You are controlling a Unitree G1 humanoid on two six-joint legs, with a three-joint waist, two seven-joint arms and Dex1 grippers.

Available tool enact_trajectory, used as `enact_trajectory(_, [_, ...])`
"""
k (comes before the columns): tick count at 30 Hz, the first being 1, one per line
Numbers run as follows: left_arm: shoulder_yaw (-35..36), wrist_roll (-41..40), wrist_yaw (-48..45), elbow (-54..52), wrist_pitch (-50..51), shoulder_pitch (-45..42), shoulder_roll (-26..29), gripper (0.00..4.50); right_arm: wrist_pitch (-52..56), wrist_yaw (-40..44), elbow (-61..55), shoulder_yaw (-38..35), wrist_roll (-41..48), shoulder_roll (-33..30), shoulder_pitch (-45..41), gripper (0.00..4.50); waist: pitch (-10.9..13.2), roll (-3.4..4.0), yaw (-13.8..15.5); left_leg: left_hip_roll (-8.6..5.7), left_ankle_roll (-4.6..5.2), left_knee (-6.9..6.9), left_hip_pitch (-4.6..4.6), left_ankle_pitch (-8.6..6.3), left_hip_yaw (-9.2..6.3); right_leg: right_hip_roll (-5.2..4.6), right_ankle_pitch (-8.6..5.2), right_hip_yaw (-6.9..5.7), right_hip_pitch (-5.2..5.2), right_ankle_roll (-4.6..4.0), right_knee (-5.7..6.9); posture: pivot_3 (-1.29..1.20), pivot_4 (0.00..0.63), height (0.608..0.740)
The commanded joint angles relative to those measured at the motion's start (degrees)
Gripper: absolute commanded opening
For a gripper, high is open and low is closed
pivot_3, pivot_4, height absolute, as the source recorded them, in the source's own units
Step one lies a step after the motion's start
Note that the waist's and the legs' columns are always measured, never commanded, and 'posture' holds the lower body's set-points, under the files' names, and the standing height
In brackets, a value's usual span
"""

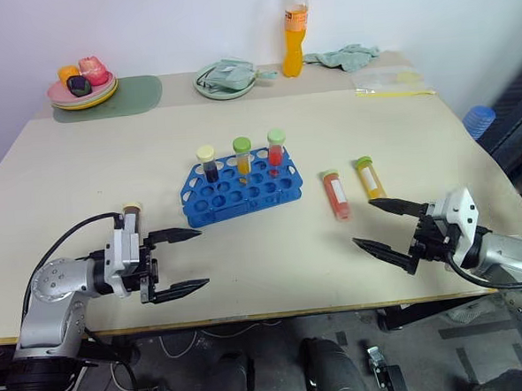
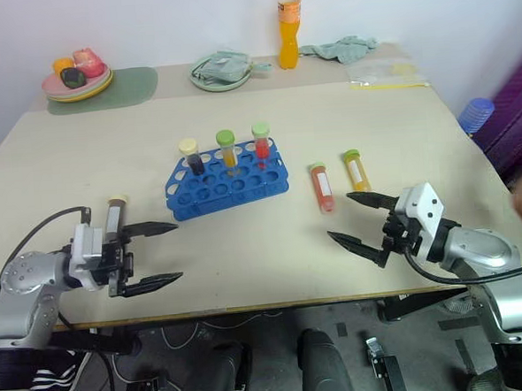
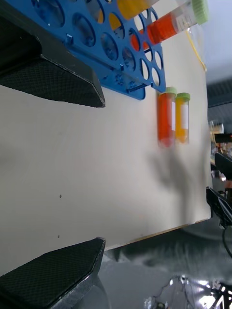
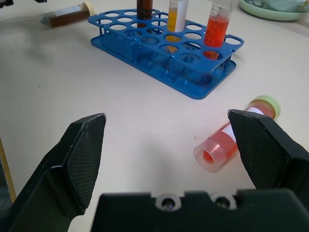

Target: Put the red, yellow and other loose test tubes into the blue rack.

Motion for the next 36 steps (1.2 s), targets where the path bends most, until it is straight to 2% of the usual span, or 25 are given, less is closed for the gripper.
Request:
enact_trajectory(1, [-0.2,1.2,-0.4,1.2,-3.5,-1.6,-0.5,4.42,0.6,-0.9,-2.7,-3.0,1.6,-0.9,-1.5,4.50,0.0,0.00,0.0,0.00,0.00,0.00,0.00,0.00,0.00,0.02,0.00,0.00,0.00,0.00,0.00,0.00,0.150,0.740])
enact_trajectory(4, [-0.6,1.5,0.3,1.8,-4.3,-2.4,-1.7,4.42,0.5,-0.7,-1.7,-3.3,1.6,-0.8,-1.9,4.50,0.0,0.00,0.0,0.00,0.00,0.00,0.00,0.00,0.01,0.01,0.00,0.00,0.00,0.00,0.00,0.00,0.150,0.740])
enact_trajectory(8, [0.0,0.7,1.8,0.8,-3.4,-2.3,-2.9,4.42,3.5,-5.3,-1.3,-3.1,1.8,0.6,-6.3,4.50,0.0,0.00,-0.2,0.00,0.00,0.00,0.00,0.00,0.00,0.00,0.00,0.00,0.00,0.00,0.00,0.00,0.150,0.740])
enact_trajectory(12, [0.4,0.8,1.3,1.7,-4.0,-2.5,-2.6,4.42,15.6,-14.4,-1.4,-1.7,2.8,0.9,-14.5,4.50,0.0,0.03,-0.2,0.01,-0.01,0.01,0.01,0.01,0.01,-0.02,0.04,0.04,-0.03,-0.05,0.03,0.00,0.150,0.740])
enact_trajectory(17, [2.4,0.1,3.3,0.8,-4.0,-1.8,-2.5,4.42,27.9,-30.7,-1.5,0.9,-1.1,6.1,-25.6,4.50,0.0,0.03,-0.1,0.01,-0.01,-0.01,-0.06,0.01,-0.01,-0.06,0.05,0.03,-0.10,-0.06,0.02,0.00,0.150,0.740])
enact_trajectory(20, [2.8,0.6,3.9,1.1,-5.1,-1.2,-2.4,4.42,41.0,-36.1,-0.9,5.0,-2.1,6.9,-32.5,4.50,0.0,0.05,-0.1,0.00,-0.01,-0.02,-0.08,0.01,-0.01,-0.06,0.05,0.03,-0.13,-0.06,0.03,0.00,0.150,0.740])
enact_trajectory(23, [2.8,0.4,3.5,1.6,-5.3,-1.2,-2.3,4.42,51.2,-38.7,0.8,5.3,-0.9,8.5,-38.0,4.50,0.0,0.05,-0.1,0.01,-0.01,-0.02,-0.11,0.01,-0.01,-0.06,0.06,0.03,-0.18,-0.08,0.03,0.00,0.150,0.740])
enact_trajectory(26, [2.5,0.6,3.7,2.0,-5.1,-1.5,-2.5,4.42,63.9,-36.7,3.5,6.9,1.9,7.8,-44.3,4.50,0.0,0.06,-0.1,0.00,-0.01,-0.02,-0.13,0.01,0.01,-0.05,0.07,0.03,-0.19,-0.09,0.03,0.00,0.150,0.740])
enact_trajectory(30, [2.2,0.8,4.6,0.9,-5.1,-0.7,-3.0,4.42,76.7,-38.5,8.7,8.1,1.7,9.2,-50.5,4.50,0.0,0.06,-0.1,0.00,0.00,-0.03,-0.15,0.00,-0.01,-0.06,0.07,0.02,-0.21,-0.09,0.04,0.00,0.150,0.740])
enact_trajectory(36, [1.6,1.3,5.5,0.2,-5.8,0.3,-3.5,4.42,78.4,-44.2,18.7,14.1,9.2,8.4,-54.9,4.50,0.0,0.06,-0.3,0.00,0.00,-0.05,-0.16,0.00,0.01,-0.07,0.07,0.02,-0.26,-0.10,0.06,0.00,0.150,0.740])
